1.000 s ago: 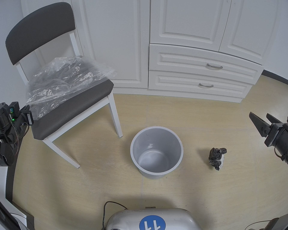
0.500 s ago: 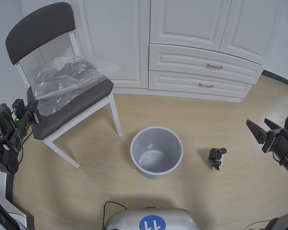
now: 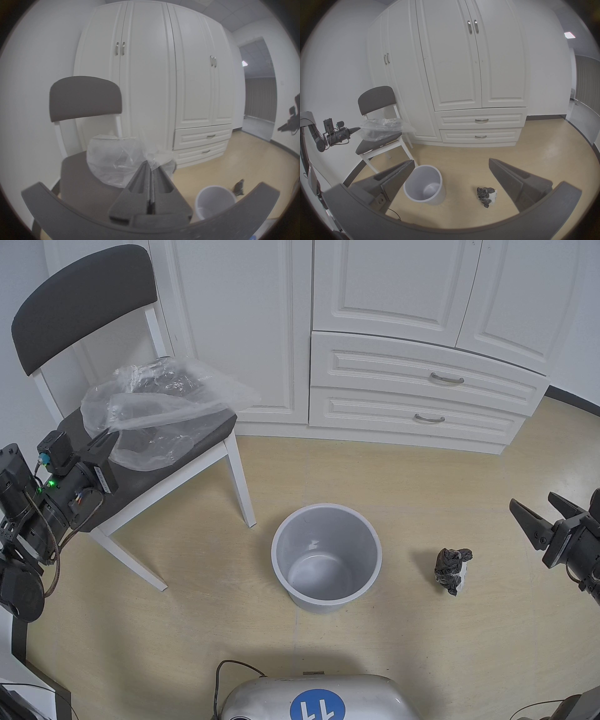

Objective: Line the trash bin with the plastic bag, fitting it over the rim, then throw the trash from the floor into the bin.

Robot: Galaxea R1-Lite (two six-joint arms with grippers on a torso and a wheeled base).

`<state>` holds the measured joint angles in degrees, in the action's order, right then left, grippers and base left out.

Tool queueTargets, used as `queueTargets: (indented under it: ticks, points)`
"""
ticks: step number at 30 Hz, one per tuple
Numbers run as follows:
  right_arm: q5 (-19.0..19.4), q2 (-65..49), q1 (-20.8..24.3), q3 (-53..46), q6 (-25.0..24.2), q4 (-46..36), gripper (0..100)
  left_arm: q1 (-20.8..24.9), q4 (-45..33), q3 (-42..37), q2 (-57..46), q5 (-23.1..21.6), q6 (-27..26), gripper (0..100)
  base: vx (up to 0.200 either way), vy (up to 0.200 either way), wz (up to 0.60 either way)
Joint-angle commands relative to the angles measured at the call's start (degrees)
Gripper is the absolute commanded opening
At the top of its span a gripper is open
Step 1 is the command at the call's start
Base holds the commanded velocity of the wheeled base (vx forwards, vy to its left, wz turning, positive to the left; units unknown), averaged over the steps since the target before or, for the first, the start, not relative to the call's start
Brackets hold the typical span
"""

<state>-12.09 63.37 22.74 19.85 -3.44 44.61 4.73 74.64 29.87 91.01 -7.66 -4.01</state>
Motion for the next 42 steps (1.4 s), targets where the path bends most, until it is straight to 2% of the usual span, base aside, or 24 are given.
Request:
queueTargets:
  ticks: [1, 6, 8, 9, 11, 15, 21, 28, 33, 37, 38, 42]
  points:
    - [0.05, 0.62, 0.20, -0.51, 0.10, -0.13, 100, 7.40, -0.38, -0.69, -2.77, 0.36, 2.78, 0, 0.000, 0.000, 0.00]
    - [-0.04, 0.62, 0.20, -0.69, 0.10, -0.13, 100, 11.71, -0.29, -0.95, -3.04, 1.42, 3.22, 0, 0.000, 0.000, 0.00]
    - [-0.04, 0.62, 0.12, -1.13, 0.10, -0.13, 100, 15.66, -0.20, -0.42, -3.04, 3.00, 3.22, 0, 0.000, 0.000, 0.00]
    - [-0.04, 0.62, 0.12, -1.13, 0.10, -0.13, 100, 15.84, -0.20, -0.42, -2.95, 3.09, 3.22, 0, 0.000, 0.000, 0.00]
    - [0.05, 0.71, 0.12, -1.21, 0.10, -0.13, 100, 19.97, -0.20, 0.10, -3.04, 4.32, 3.13, 0, 0.000, 0.000, 0.00]
    - [0.05, 1.06, 0.12, -1.30, 0.10, -0.13, 100, 24.71, -0.02, 0.89, -2.33, 7.83, 3.13, 0, 0.000, 0.000, 0.00]
    - [0.05, 0.88, 0.20, -1.74, 1.24, -0.04, 100, 27.17, 0.68, 0.72, -0.84, 10.20, 3.66, 0, 0.000, 0.000, 0.00]
    - [-0.04, 0.44, 0.29, -1.57, 1.50, -0.13, 100, 32.45, 2.52, -2.01, -4.18, 12.49, 11.04, 0, 0.000, 0.000, 0.00]
    - [-0.04, 0.79, 0.56, -1.48, 2.03, -0.13, 100, 34.82, 2.52, -2.62, -4.97, 12.49, 11.57, 0, 0.000, 0.000, 0.00]
    - [-0.04, 0.71, 2.40, -1.21, 2.03, -0.04, 100, 36.31, 2.52, -2.71, -5.50, 12.49, 11.48, 0, 0.000, 0.000, 0.00]
    - [-0.12, 0.97, 4.42, -0.77, 2.12, 0.22, 100, 37.11, 2.52, -2.53, -5.67, 12.58, 11.48, 0, 0.000, 0.000, 0.00]
    - [-0.04, 3.61, 7.32, 1.95, 2.12, 0.04, 100, 38.34, 2.52, -2.53, -6.11, 12.58, 11.48, 0, 0.000, 0.000, 0.00]
